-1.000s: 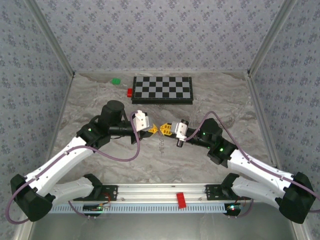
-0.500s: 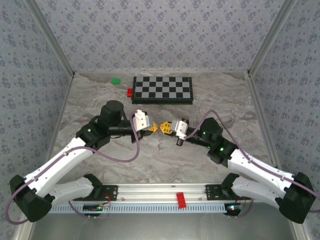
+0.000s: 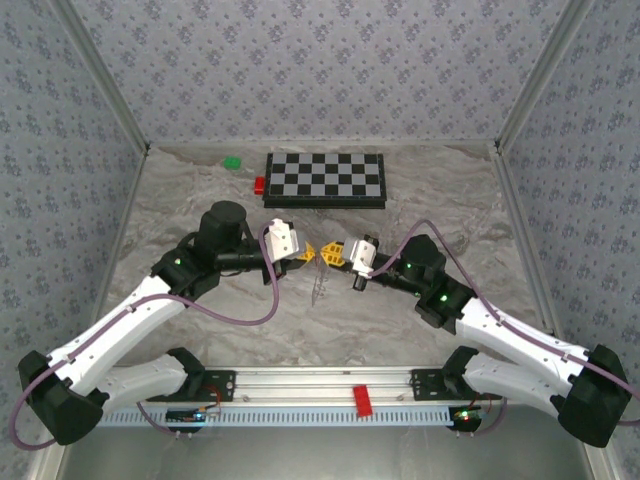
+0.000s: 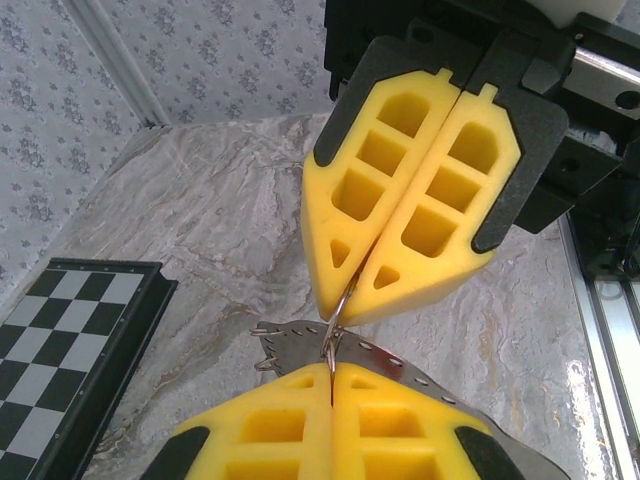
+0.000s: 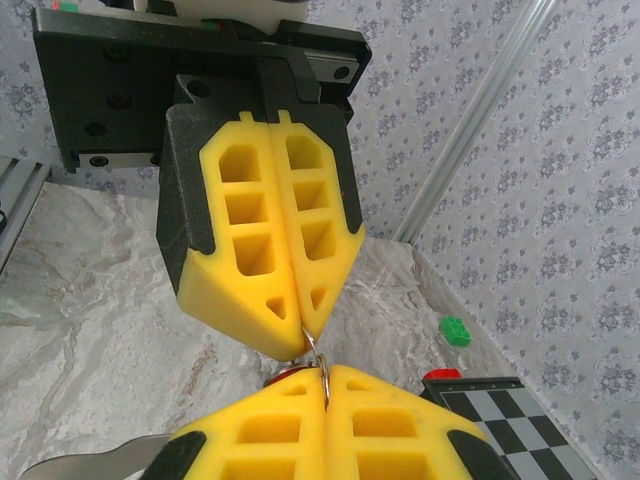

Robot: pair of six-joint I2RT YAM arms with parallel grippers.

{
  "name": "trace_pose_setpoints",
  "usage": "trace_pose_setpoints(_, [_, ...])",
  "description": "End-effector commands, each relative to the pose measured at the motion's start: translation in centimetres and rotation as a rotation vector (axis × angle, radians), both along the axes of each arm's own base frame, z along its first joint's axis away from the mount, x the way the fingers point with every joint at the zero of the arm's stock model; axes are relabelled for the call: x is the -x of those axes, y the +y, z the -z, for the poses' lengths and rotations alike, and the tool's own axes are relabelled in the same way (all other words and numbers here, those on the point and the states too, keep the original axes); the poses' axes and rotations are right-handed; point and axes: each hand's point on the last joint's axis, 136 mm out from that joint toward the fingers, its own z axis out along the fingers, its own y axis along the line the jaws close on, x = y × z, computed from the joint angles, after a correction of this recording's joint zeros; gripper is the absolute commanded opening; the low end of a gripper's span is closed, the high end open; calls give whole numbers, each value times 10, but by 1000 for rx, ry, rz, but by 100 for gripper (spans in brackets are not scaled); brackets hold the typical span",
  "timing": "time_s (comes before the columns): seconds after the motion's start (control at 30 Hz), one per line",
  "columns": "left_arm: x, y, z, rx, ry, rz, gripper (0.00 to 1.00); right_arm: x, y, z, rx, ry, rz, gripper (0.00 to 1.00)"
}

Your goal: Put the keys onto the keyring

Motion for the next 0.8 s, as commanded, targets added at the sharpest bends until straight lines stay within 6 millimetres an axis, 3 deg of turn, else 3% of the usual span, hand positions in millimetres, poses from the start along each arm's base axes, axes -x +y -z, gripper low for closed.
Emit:
trace_pose_setpoints(0.0, [2, 2, -13, 36, -33, 1, 0, -3, -5, -19, -44, -29, 25, 0])
trace_pose_setpoints(0.4, [-13, 8, -10, 26, -39, -72, 0, -5, -6, -19, -46, -29, 42, 0])
trace_pose_setpoints(0.77, [-4, 5, -13, 46, -34, -18, 0, 0, -3, -18, -44, -29, 10, 0])
